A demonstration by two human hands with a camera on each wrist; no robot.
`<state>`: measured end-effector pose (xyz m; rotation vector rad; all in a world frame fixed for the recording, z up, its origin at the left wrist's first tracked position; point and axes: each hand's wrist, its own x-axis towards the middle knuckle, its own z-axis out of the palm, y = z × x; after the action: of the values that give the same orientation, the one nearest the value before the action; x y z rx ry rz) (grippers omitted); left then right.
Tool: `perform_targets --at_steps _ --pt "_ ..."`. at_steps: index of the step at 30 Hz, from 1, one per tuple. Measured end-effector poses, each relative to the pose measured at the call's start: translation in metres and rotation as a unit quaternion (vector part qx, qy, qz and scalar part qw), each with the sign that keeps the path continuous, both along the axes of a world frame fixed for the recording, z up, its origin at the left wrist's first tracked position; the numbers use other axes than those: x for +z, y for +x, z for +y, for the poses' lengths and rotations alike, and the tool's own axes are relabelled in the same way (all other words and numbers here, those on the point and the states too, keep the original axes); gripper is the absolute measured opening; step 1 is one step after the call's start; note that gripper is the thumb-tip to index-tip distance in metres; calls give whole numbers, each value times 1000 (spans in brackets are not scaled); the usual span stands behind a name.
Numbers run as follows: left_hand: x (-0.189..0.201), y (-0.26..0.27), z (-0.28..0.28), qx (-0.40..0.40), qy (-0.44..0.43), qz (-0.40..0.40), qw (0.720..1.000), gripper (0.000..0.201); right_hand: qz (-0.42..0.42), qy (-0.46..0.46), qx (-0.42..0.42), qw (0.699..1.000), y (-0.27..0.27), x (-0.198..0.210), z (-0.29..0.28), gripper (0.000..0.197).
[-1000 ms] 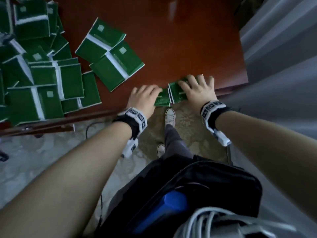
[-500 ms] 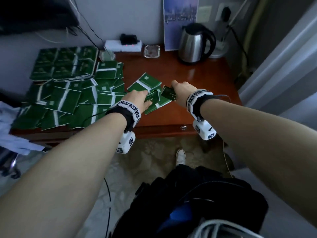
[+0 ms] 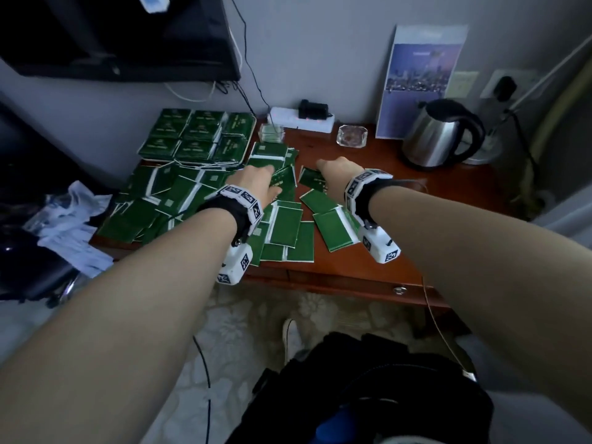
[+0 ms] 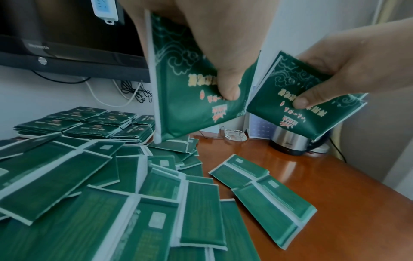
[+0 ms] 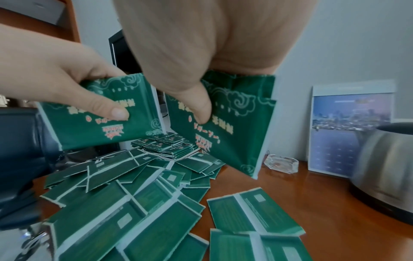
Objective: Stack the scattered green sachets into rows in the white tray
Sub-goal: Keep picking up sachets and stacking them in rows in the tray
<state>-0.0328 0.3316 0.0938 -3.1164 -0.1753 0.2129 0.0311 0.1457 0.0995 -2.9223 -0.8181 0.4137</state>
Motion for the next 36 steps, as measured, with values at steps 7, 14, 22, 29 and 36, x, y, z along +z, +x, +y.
perform_targets --at_steps 7,14,22,29,36 --pt "-9 60 76 7 13 39 999 41 18 26 -14 999 67 -23 81 39" --pt "-3 112 156 12 14 45 999 40 45 19 -13 999 125 -21 158 39" --pt "-12 140 253 37 -14 58 998 27 49 12 34 998 150 -15 258 45" --pt "-28 178 334 -8 -2 69 998 26 53 -9 -6 999 177 -32 334 46" --pt "-44 217 430 -60 16 58 996 26 52 -26 -50 997 196 -49 417 38"
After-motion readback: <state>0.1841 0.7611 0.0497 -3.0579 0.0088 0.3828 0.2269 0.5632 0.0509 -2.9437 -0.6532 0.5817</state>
